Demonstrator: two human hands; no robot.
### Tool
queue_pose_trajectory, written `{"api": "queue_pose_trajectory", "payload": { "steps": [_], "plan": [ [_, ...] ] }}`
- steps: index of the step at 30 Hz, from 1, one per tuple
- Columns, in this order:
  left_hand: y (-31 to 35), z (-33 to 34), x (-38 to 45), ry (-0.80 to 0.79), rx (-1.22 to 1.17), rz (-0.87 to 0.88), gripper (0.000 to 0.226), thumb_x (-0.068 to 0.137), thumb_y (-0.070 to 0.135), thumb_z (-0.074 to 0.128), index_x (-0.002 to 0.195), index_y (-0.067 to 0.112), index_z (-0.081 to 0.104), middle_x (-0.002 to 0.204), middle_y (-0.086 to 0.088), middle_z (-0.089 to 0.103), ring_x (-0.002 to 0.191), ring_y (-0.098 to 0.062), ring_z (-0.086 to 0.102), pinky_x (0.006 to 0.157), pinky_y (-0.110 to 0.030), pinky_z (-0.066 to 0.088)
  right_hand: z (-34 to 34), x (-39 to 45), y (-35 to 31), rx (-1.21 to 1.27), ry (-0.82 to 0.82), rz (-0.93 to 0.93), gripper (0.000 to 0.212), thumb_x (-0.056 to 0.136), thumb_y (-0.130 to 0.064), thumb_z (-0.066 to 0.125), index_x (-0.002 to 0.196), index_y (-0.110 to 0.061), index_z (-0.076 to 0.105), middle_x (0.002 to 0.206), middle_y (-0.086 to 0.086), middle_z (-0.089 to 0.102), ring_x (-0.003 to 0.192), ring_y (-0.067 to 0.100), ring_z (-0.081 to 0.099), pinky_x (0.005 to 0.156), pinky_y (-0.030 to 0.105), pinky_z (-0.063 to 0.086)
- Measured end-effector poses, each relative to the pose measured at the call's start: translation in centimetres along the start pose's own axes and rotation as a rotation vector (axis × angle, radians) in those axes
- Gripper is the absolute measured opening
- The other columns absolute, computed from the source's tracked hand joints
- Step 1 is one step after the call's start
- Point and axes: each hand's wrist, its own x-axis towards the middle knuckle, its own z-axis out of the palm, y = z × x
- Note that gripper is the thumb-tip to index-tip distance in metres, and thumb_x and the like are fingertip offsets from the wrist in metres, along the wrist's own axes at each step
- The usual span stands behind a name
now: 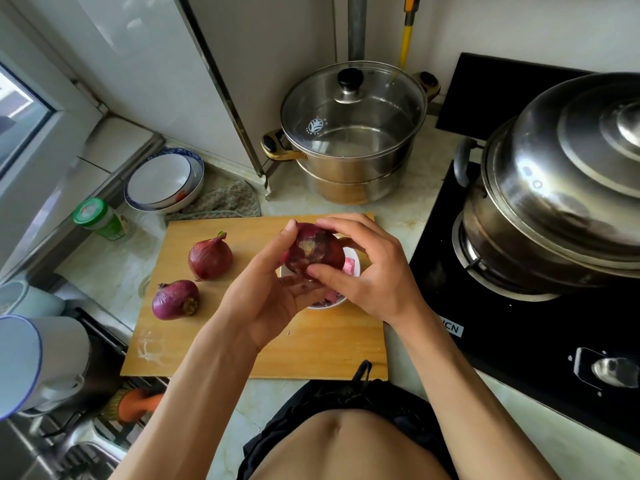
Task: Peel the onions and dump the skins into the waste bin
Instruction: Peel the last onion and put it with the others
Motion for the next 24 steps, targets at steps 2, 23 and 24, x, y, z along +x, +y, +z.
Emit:
{"api": "queue_pose_trajectory", "payload": {
  "steps": [2, 23, 24],
  "plan": [
    [-0.1, -0.1, -0.2, 0.002, -0.015, 0.022, 0.054, 0.084, 0.047, 0.067, 0.118, 0.004, 0.068, 0.101, -0.018, 0.078, 0.102, -0.037, 0.073, 0.082, -0.04, 0.064, -0.3, 0.0, -0.1, 0.057, 0.0, 0.029, 0.051, 0.076, -0.017, 0.085, 0.123, -0.009, 0.066, 0.122, 0.002, 0.064, 0.116, 0.01, 0.061, 0.096, 0.026, 0.052],
    [-0.2, 0.0, -0.3, -0.033, -0.049, -0.079, 0.056, 0.084, 0.049, 0.064, 0.113, 0.002, 0.071, 0.1, -0.021, 0.074, 0.073, -0.031, 0.076, 0.057, -0.031, 0.063, -0.4, 1.3, -0.2, 0.153, 0.004, 0.068, 0.042, 0.068, -0.035, 0.086, 0.094, -0.015, 0.059, 0.09, -0.002, 0.054, 0.083, 0.013, 0.055, 0.076, 0.024, 0.047],
    [-0.2, 0.1, -0.3, -0.034, -0.049, -0.084, 0.056, 0.084, 0.049, 0.064, 0.113, 0.002, 0.071, 0.1, -0.021, 0.074, 0.073, -0.031, 0.076, 0.056, -0.03, 0.062, -0.3, 1.3, -0.2, 0.137, 0.013, 0.058, 0.042, 0.068, -0.036, 0.085, 0.093, -0.015, 0.059, 0.089, -0.003, 0.053, 0.082, 0.013, 0.055, 0.075, 0.023, 0.046]
  ]
}}
